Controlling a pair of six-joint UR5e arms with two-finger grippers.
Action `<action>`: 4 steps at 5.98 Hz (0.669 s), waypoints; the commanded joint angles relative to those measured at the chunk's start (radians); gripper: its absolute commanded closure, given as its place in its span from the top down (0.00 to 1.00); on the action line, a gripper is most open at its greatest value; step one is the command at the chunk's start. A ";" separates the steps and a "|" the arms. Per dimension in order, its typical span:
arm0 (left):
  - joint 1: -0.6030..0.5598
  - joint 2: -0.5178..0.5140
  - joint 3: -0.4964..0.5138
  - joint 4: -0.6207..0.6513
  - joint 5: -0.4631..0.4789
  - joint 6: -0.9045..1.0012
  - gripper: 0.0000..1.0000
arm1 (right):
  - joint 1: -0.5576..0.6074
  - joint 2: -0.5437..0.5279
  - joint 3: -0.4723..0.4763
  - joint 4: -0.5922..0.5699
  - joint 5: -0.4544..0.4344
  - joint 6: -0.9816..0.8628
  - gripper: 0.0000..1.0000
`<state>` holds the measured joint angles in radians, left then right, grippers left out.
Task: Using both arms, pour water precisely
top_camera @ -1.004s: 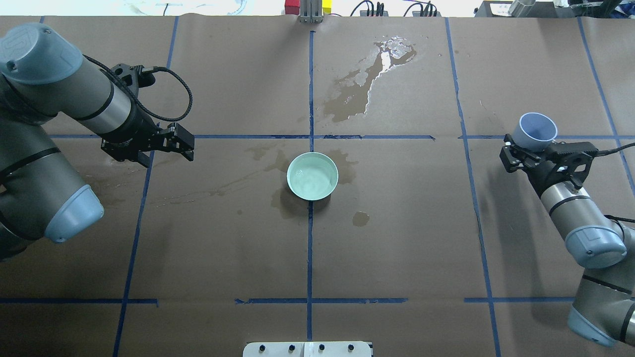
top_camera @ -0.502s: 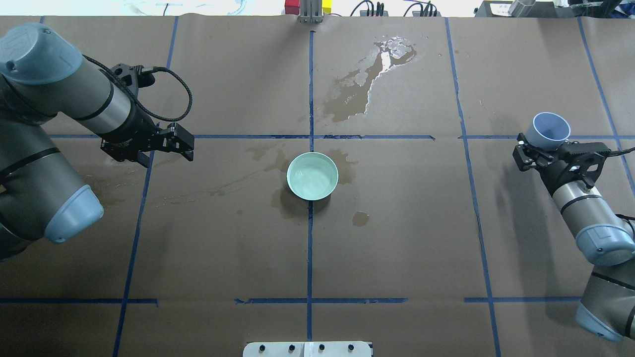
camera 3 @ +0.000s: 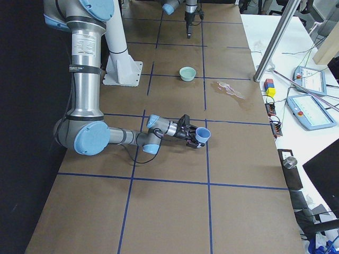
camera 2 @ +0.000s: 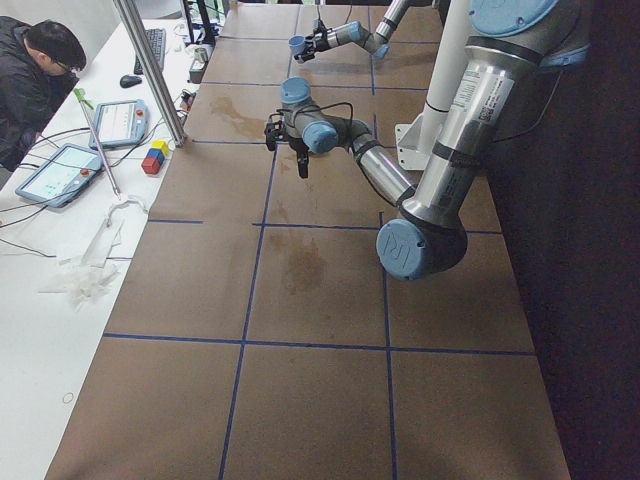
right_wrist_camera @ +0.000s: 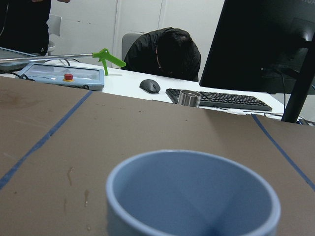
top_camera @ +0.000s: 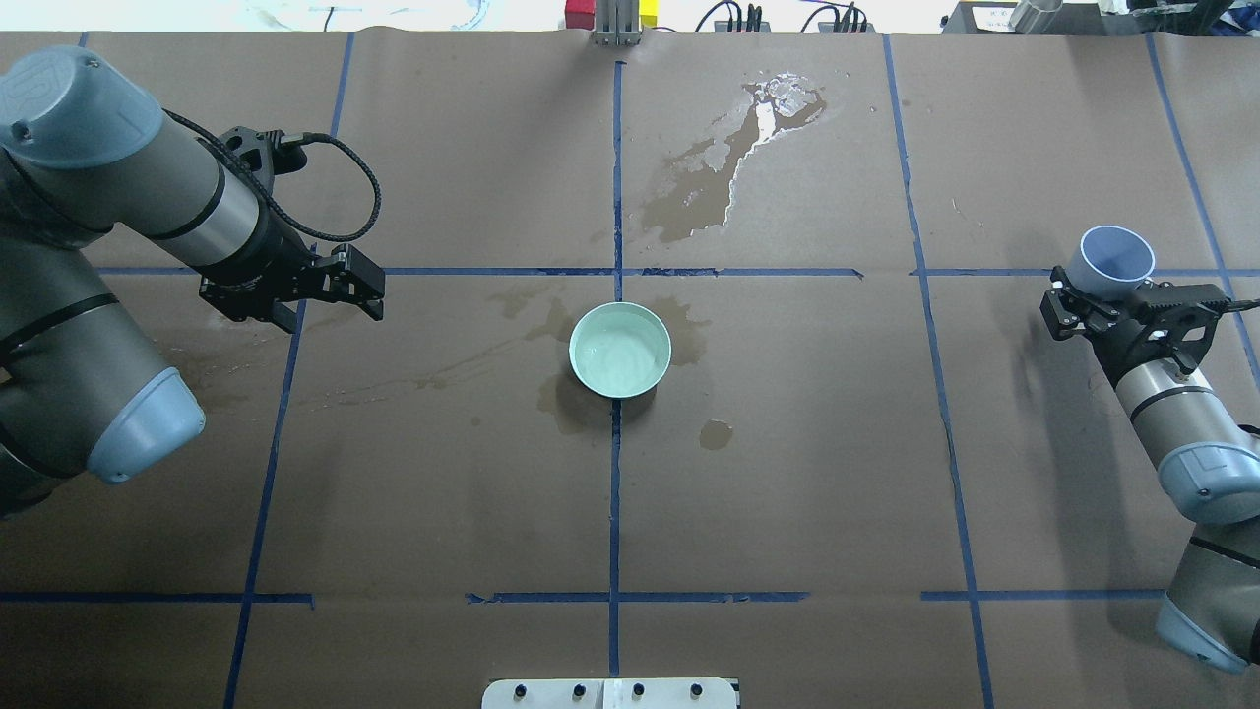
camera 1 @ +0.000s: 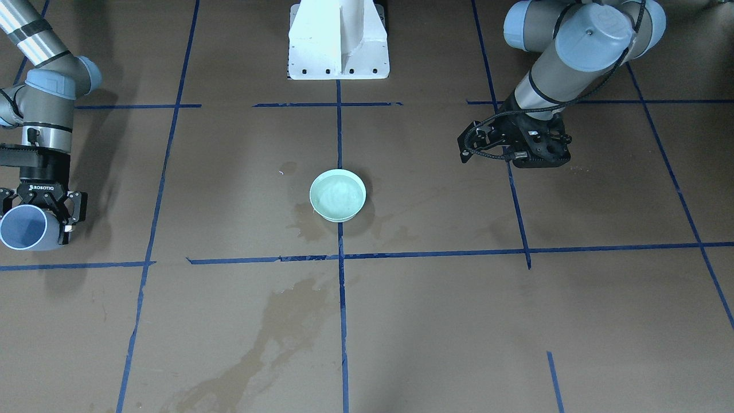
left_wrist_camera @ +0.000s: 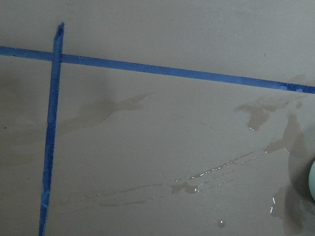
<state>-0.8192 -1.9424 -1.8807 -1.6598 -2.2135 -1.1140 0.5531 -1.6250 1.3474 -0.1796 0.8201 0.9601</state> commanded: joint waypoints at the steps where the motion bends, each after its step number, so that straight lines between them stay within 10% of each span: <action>1: -0.002 0.002 -0.002 0.000 0.000 0.000 1.00 | -0.001 0.004 -0.001 0.011 0.002 -0.001 0.83; 2: -0.002 0.002 -0.002 0.000 0.000 0.000 1.00 | -0.001 0.004 -0.001 0.011 -0.001 0.000 0.99; 4: -0.003 0.006 -0.015 0.000 0.000 0.000 1.00 | -0.002 0.007 -0.001 0.011 -0.002 0.000 0.99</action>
<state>-0.8213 -1.9382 -1.8888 -1.6598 -2.2135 -1.1137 0.5515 -1.6196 1.3468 -0.1688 0.8182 0.9602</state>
